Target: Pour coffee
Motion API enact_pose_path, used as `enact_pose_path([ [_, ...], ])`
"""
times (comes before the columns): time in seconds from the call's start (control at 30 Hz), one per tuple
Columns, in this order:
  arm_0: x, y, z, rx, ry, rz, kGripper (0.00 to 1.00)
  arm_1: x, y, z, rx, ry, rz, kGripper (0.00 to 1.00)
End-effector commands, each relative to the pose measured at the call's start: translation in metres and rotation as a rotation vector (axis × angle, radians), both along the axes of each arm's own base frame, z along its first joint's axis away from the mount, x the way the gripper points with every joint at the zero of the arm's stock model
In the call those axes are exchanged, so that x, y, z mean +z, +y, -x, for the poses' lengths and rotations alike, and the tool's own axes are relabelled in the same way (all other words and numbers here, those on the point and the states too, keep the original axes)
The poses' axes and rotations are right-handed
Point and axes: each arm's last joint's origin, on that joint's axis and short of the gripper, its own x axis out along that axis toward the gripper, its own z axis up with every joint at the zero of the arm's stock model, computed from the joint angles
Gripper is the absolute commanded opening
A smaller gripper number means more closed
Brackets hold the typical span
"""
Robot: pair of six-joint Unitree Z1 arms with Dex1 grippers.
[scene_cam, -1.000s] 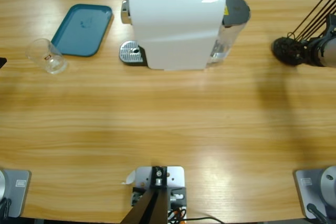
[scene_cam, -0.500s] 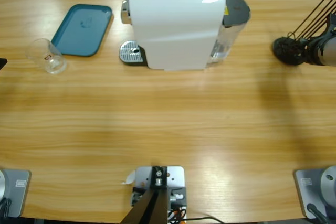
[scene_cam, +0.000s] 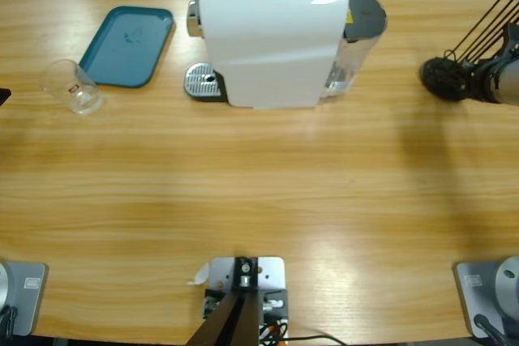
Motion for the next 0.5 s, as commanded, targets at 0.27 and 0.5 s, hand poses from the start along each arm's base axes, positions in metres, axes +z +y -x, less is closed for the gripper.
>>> enact_pose_path([
  [0.27, -0.011, 0.003, 0.004, -0.012, 0.015, 0.004, 0.977, 0.004, 0.005, 0.014, 0.041, 0.024, 0.029, 0.591],
  [0.5, -0.011, 0.003, 0.004, -0.012, 0.015, 0.004, 0.977, 0.017, 0.002, 0.022, 0.024, 0.006, 0.047, 0.586],
])
